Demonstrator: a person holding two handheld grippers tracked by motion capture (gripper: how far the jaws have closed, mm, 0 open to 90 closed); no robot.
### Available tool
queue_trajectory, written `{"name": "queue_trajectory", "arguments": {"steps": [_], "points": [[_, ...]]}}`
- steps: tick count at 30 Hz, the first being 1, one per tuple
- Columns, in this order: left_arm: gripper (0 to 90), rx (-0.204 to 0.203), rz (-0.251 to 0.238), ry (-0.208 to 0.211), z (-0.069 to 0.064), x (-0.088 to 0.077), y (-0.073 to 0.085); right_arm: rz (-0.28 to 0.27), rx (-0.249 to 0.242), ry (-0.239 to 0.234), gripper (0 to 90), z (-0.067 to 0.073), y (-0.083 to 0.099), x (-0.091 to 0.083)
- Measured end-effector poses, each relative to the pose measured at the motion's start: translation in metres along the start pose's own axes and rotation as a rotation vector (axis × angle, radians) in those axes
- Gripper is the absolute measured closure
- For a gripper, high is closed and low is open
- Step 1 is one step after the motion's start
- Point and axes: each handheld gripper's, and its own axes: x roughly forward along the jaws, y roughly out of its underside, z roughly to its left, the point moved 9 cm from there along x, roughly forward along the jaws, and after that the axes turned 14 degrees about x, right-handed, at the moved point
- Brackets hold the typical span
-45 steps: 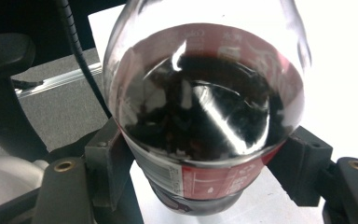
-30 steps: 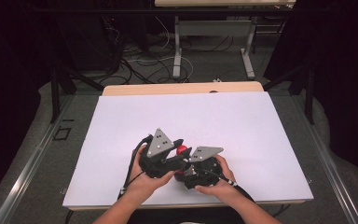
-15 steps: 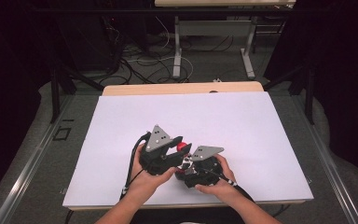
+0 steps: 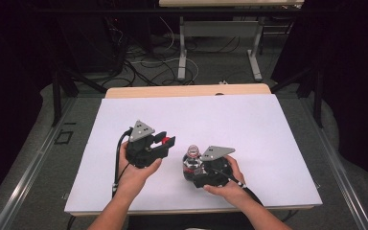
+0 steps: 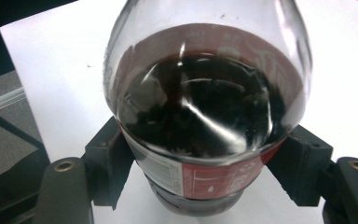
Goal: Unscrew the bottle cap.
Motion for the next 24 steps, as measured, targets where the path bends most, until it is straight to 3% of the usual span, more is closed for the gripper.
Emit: {"name": "queue_trajectory", "arguments": {"steps": [11, 15, 21, 24], "points": [[62.0, -0.098, 0.071, -0.087, 0.053, 0.002, 0.041, -0.019, 0.038, 0.036, 29.0, -0.018, -0.002, -0.001], [62.0, -0.138, 0.066, -0.105, 0.063, 0.003, 0.053, -0.030, 0.043, 0.055, 29.0, -0.026, -0.003, -0.001], [62.0, -0.146, 0.063, -0.112, 0.071, 0.002, 0.067, -0.032, 0.051, 0.087, 29.0, -0.037, -0.007, -0.001], [62.0, -0.146, 0.065, -0.113, 0.073, 0.001, 0.071, -0.066, 0.054, 0.106, 29.0, -0.044, -0.015, 0.000]]}}
